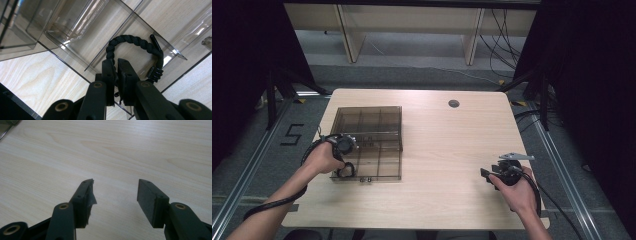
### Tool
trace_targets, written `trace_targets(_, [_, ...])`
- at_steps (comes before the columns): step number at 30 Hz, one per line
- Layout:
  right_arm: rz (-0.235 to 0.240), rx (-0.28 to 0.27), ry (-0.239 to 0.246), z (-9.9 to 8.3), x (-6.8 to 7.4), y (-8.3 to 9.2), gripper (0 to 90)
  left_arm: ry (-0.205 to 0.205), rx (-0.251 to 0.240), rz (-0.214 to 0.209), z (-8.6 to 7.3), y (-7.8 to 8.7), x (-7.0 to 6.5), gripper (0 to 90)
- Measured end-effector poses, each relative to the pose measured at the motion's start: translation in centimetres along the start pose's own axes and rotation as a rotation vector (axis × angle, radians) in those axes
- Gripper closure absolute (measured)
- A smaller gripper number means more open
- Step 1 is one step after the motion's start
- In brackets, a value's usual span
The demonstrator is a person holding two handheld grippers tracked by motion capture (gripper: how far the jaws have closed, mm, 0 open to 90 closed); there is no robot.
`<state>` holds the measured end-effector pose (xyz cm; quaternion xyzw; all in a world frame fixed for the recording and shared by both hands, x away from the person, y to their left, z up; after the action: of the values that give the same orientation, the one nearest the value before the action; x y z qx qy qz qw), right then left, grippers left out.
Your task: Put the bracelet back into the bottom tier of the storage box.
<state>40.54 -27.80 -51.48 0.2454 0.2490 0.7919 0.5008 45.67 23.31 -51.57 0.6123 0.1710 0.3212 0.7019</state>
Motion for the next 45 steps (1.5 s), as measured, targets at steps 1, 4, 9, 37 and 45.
trace_targets(1, [0.001, -0.003, 0.0, 0.0, 0.0, 0.0, 47.5, 0.004, -0.002, -0.001, 0.0, 0.0, 0.0, 82.5])
trace_targets(4, [0.009, -0.008, 0.001, 0.1, -0.1, 0.0, 47.5, 0.014, -0.009, 0.0, 0.0, 0.3, 0.0, 81.2])
trace_targets(9, [-0.008, 0.013, -0.035, -0.1, 0.1, 0.1, 47.5, 0.059, -0.064, 0.001, 0.3, 1.8, 0.2, 76.0])
trace_targets(37, [-0.012, 0.013, -0.016, -0.1, 0.1, 0.1, 47.4, 0.265, -0.379, 0.051, -5.3, 6.2, -2.5, 39.7])
trace_targets(45, [-0.005, 0.008, -0.017, -0.1, 0.1, 0.1, 47.5, 0.327, -0.452, 0.083, -5.3, 5.6, -4.5, 33.9])
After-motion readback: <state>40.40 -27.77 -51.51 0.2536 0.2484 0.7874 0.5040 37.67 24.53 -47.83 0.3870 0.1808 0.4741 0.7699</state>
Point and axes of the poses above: each handheld gripper's, and its own axes: y roughly backward along the jaws, z roughly out of its top, x roughly to its left, the point moved 5 cm from there along -y, roughly forward along the jaws, and after that the axes turned 6 degrees about -x, right-handed, at the moved point
